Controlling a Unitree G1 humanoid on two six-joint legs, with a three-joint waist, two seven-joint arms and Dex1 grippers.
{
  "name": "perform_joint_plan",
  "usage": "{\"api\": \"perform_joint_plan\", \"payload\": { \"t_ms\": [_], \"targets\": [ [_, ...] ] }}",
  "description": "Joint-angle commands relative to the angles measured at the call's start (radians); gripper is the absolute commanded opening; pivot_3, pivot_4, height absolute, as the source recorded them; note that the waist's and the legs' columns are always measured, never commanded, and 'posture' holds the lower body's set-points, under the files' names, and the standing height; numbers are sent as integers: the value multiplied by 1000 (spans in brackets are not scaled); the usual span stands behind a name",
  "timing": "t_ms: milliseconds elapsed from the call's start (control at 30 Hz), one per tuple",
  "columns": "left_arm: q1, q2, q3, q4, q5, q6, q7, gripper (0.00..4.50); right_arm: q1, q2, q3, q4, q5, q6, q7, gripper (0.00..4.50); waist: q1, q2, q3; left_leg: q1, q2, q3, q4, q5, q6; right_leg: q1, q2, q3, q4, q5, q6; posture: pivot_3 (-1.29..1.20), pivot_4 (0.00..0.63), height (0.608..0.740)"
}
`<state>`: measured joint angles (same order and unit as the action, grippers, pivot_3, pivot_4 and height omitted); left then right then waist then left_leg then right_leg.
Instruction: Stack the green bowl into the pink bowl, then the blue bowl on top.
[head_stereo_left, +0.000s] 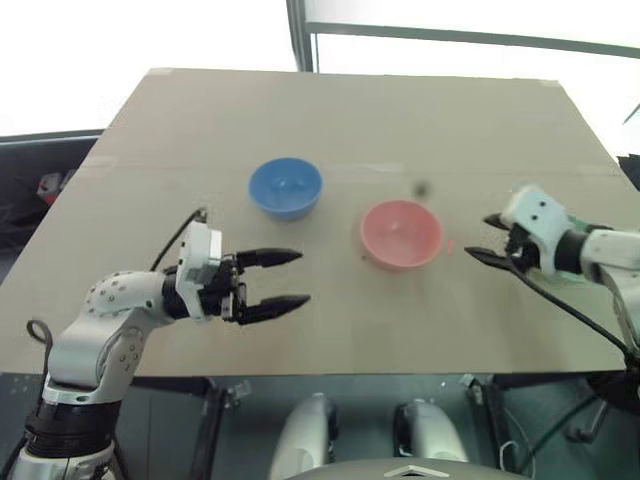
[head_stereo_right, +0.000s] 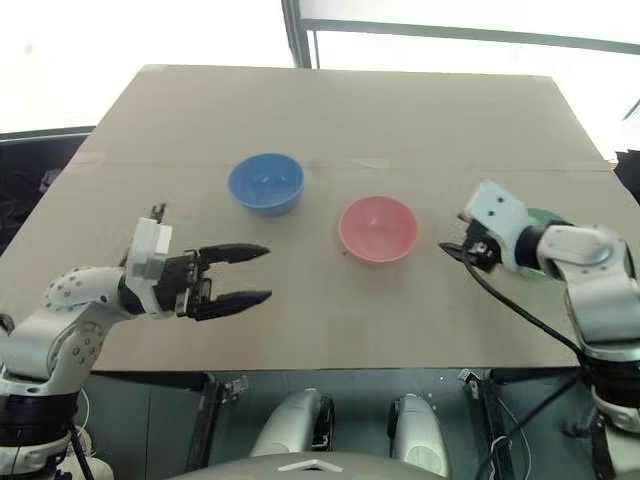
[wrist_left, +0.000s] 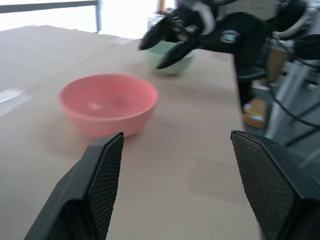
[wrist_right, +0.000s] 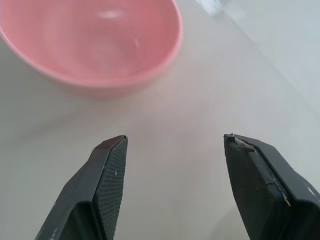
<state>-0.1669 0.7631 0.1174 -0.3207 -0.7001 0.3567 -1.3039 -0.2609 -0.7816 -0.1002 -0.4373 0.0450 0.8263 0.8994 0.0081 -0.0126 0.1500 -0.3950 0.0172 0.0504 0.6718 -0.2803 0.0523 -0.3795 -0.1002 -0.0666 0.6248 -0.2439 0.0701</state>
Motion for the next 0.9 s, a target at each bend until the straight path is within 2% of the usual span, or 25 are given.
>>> {"api": "perform_joint_plan", "payload": {
  "t_ms": [33,200,433,600,633,800,900],
  "targets": [
    [-116,-14,-58,60,20,-42,-78,3602,30,-21,-49,-44,-48,86,-119,3206,1,0,0,0,0,0,0,0,0,0,0,0,0,0,0,0,150,740],
    [-207,-44,-100,134,56,-77,-107,3602,32,15,-14,-18,-58,158,-220,3206,1,0,0,-1,-1,0,1,0,0,0,1,1,0,0,0,0,150,740],
    [-186,-48,-95,115,72,-78,-82,3602,-22,37,20,99,-70,164,-324,3206,7,0,0,-3,-1,0,0,0,1,-1,0,0,-2,0,0,0,150,740],
    [-155,-46,-79,83,58,-64,-49,3602,-48,22,29,112,-72,137,-348,1032,5,0,0,-3,0,0,1,0,1,-1,0,1,-1,0,0,0,150,740],
    [-149,-44,-75,80,56,-63,-45,3602,-57,22,25,104,-68,135,-350,879,4,0,0,-3,0,0,1,0,1,-1,0,1,-1,0,0,0,150,740],
    [-128,-42,-62,68,50,-60,-28,3602,-64,-7,12,58,-82,124,-370,879,7,0,0,-3,0,-1,1,0,1,-1,0,1,-1,0,0,0,150,740],
    [-126,-47,-61,64,49,-57,-18,3602,-39,-8,-31,3,-31,178,-341,879,7,0,0,-3,0,-1,0,0,1,-1,0,1,-2,0,0,0,150,740]
  ]
}}
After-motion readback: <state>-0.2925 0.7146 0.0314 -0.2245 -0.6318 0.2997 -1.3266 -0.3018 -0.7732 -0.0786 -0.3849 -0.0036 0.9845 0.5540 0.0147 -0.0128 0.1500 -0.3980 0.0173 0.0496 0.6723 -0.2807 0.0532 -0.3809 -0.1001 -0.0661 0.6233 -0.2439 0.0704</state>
